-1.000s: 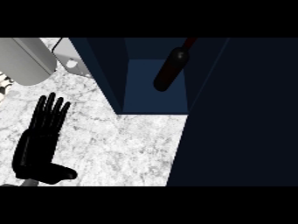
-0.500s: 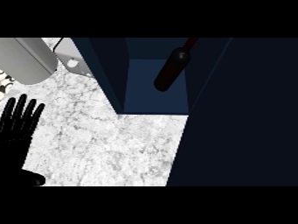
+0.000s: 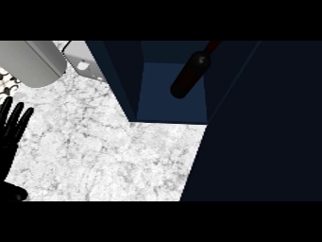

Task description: Pick up the wine, place it into the cabinet and close the cabinet

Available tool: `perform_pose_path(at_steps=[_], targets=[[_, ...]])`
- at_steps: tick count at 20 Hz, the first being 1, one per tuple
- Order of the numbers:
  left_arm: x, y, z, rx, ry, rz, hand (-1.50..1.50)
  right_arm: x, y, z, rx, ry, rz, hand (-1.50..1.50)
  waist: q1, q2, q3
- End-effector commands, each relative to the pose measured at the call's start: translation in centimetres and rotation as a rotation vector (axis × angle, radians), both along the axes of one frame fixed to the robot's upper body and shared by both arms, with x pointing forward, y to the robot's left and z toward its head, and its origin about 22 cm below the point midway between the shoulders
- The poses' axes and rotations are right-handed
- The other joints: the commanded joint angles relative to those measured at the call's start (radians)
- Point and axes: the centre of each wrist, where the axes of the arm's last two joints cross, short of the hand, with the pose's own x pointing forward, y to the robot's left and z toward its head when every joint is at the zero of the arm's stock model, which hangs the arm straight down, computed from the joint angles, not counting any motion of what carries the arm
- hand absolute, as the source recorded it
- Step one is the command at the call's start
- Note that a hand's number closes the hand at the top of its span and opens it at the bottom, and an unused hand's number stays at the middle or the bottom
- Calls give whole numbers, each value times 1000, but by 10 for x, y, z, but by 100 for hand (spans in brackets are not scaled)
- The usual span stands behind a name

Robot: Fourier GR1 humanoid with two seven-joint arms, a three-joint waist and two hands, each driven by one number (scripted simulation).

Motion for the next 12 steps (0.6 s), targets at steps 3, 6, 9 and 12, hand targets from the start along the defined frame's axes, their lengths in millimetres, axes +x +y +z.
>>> perform_pose_path(at_steps=[3,6,9,12], targets=[[-1,5,2,0,-5,-18,-150,-11,22,27,231,84,113,150,28,6,-1],[5,16,11,8,-22,-20,-150,4,31,21,198,91,119,150,35,9,-1],[17,12,20,1,-17,-46,-150,22,43,19,198,69,116,150,51,15,-1],[13,14,13,1,-12,-30,-150,41,60,28,193,57,104,150,48,7,-2]])
